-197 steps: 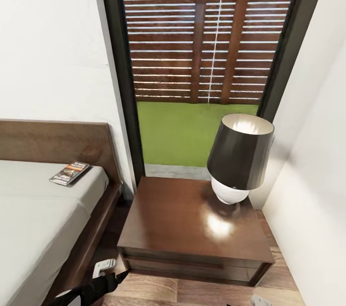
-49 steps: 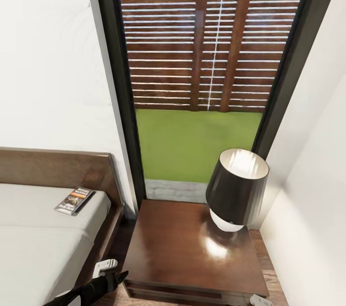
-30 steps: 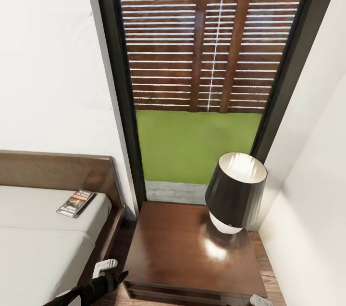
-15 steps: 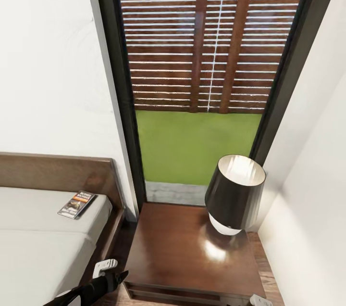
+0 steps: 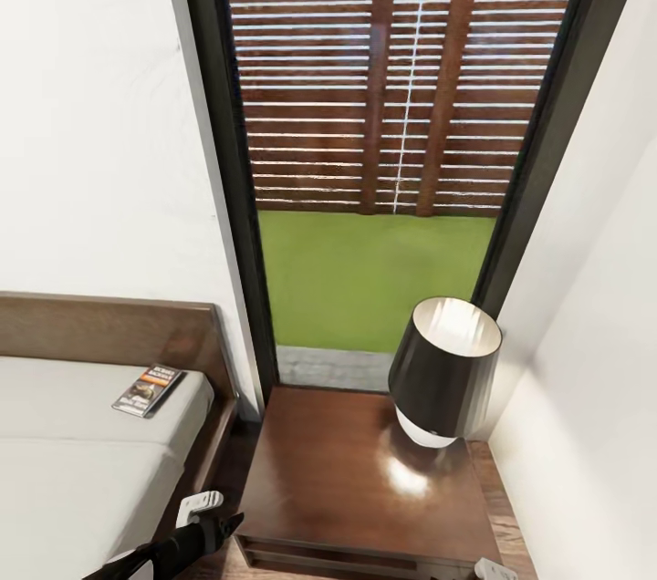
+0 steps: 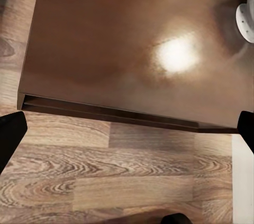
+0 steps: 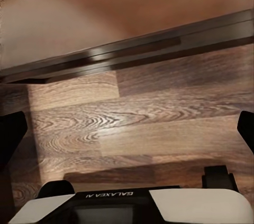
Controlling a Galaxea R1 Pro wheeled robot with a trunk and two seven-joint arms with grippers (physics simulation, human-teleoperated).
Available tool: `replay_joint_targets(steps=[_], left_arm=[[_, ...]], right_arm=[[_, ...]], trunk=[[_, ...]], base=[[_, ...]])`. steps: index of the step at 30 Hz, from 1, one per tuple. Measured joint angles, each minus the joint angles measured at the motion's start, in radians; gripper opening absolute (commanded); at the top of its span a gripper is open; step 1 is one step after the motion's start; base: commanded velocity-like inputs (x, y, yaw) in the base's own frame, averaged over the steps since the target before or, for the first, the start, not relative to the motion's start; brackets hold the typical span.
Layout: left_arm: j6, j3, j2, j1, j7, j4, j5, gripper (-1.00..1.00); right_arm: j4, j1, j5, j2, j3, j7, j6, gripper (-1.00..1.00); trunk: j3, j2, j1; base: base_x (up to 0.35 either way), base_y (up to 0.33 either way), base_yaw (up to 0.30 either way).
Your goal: In the bedroom, move the book from the bed onto either nightstand, and place the two sandals side by side next to the bed.
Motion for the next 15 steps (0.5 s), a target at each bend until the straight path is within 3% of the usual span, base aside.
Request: replay_joint_targets(steps=[15], left_arm=[[0.000,0.000,0.000,0.000,-0.001,0.000,0.000,1.00]], right_arm=[[0.000,0.000,0.000,0.000,0.000,0.000,0.000,1.00]], trunk=[[0.047,0.105,-0.058]], base=[[0.000,0.000,0.000]])
